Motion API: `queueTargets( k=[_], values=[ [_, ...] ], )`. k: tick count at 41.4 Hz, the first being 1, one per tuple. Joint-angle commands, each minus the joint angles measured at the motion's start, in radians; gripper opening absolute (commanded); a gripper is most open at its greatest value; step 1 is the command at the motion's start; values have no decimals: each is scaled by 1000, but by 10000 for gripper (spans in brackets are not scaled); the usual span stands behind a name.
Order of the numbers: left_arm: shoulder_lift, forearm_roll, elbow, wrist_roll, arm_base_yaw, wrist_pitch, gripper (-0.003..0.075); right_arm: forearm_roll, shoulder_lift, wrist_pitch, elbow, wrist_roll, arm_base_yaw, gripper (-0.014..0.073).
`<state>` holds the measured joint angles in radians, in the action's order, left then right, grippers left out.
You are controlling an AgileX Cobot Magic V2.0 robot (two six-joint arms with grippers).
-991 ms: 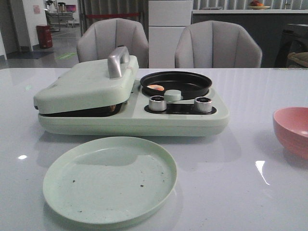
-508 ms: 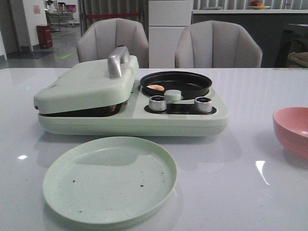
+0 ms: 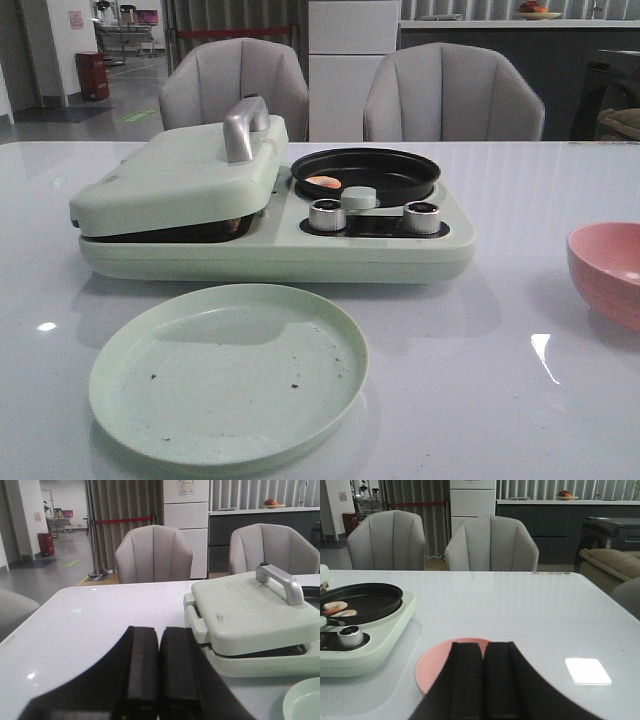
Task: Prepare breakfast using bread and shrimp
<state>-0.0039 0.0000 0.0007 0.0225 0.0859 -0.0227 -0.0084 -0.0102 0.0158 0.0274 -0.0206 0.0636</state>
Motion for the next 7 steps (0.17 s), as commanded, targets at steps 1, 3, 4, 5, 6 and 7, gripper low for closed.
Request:
queueTargets(
  k=[1,3,4,5,6,7],
  values=[
    [-20,-8,7,-10,8,90,101,-11,-22,-83,-16,-4,5,47],
    [-20,-8,7,-10,8,90,101,-11,-22,-83,-16,-4,5,47],
    [-20,-8,7,-10,8,90,101,-11,-22,-83,-16,-4,5,47],
    [-20,-8,7,-10,8,90,101,-11,-22,-83,-16,-4,5,47],
    [-20,-8,7,-10,8,90,101,-11,-22,-83,-16,-4,5,47],
    [-20,-8,7,-10,8,90,101,-11,-22,-83,-16,-4,5,47]
  ],
)
